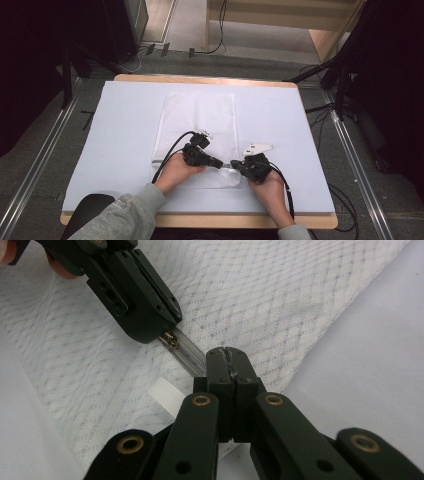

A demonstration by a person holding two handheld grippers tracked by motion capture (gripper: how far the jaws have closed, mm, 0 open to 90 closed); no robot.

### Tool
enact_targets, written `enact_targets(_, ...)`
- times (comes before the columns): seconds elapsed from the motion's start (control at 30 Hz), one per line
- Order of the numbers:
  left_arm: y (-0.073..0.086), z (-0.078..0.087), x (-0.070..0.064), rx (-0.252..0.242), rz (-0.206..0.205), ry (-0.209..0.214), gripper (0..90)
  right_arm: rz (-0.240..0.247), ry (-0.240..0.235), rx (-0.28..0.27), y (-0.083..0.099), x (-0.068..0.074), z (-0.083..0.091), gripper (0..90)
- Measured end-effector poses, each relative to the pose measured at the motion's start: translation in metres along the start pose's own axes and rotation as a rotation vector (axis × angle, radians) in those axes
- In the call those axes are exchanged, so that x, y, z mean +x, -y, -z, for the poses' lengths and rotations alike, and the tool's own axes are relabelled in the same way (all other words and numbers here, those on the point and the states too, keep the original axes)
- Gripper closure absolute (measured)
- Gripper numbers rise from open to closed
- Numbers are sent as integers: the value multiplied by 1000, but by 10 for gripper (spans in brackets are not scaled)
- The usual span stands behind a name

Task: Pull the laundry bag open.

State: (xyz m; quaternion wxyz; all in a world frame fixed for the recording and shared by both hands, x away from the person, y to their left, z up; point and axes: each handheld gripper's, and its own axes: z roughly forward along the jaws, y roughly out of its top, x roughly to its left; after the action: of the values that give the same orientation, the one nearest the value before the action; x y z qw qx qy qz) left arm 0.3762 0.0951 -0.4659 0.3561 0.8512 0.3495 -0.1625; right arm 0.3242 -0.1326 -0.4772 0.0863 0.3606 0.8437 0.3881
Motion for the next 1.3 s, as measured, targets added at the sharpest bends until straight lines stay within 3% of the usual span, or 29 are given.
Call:
enact_targets(0.47,7,15,6,24,17,9,881,-13,-21,-6,1,-3,0,900)
enact_targets(0.67,9,23,7,25,7,-14,881,-12,-26,-4,0,-4,0,900)
enact_targets(1.0,12,25,8,47,8,-19,881,-12,-31,-4,0,-4,0,900)
enact_targets(1.07,12,26,10,46,17,-2,881,-16,-33,-2,0,-4,0,900)
enact_targets(1.3,15,29,11,66,14,-18,882,-16,-34,-2,0,-5,0,900)
